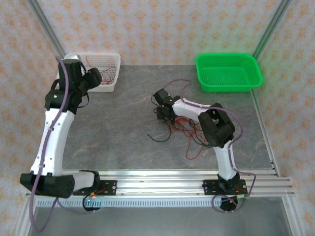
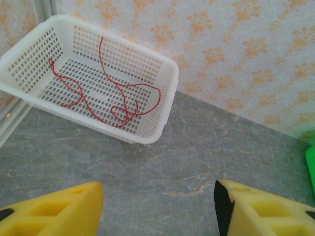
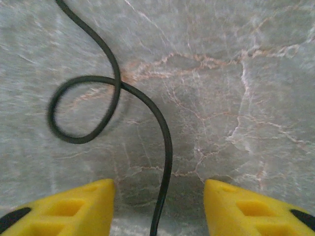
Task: Untangle the cables
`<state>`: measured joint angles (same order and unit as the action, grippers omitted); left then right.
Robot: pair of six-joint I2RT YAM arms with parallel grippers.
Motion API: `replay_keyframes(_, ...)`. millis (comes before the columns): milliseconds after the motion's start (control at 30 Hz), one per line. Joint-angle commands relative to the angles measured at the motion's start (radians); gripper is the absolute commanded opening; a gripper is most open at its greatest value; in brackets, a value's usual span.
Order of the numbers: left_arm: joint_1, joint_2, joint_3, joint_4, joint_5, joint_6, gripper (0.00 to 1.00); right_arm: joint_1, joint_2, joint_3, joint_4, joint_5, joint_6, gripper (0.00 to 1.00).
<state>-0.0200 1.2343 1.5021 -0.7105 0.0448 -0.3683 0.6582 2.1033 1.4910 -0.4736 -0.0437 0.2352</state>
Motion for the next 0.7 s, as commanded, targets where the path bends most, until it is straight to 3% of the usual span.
replay_keyframes(0, -0.014, -0.057, -0.073, 0.052, 0.018, -0.012, 0.62, 0.000, 0.034, 0.025, -0.038, 0.028, 0.008, 0.39)
replay_keyframes(133, -0.021, -0.133, -0.176, 0.085, 0.038, -0.025, 0.62, 0.002, 0.031, 0.023, -0.027, 0.016, 0.018, 0.00)
replay_keyframes(267, -0.021, -0.198, -0.255, 0.124, 0.039, -0.045, 0.62, 0.001, -0.029, 0.022, -0.022, 0.008, 0.020, 0.00)
replay_keyframes(667, -0.024, -0.245, -0.430, 0.277, 0.204, -0.086, 0.60, 0.000, -0.381, 0.015, 0.038, -0.064, 0.024, 0.00)
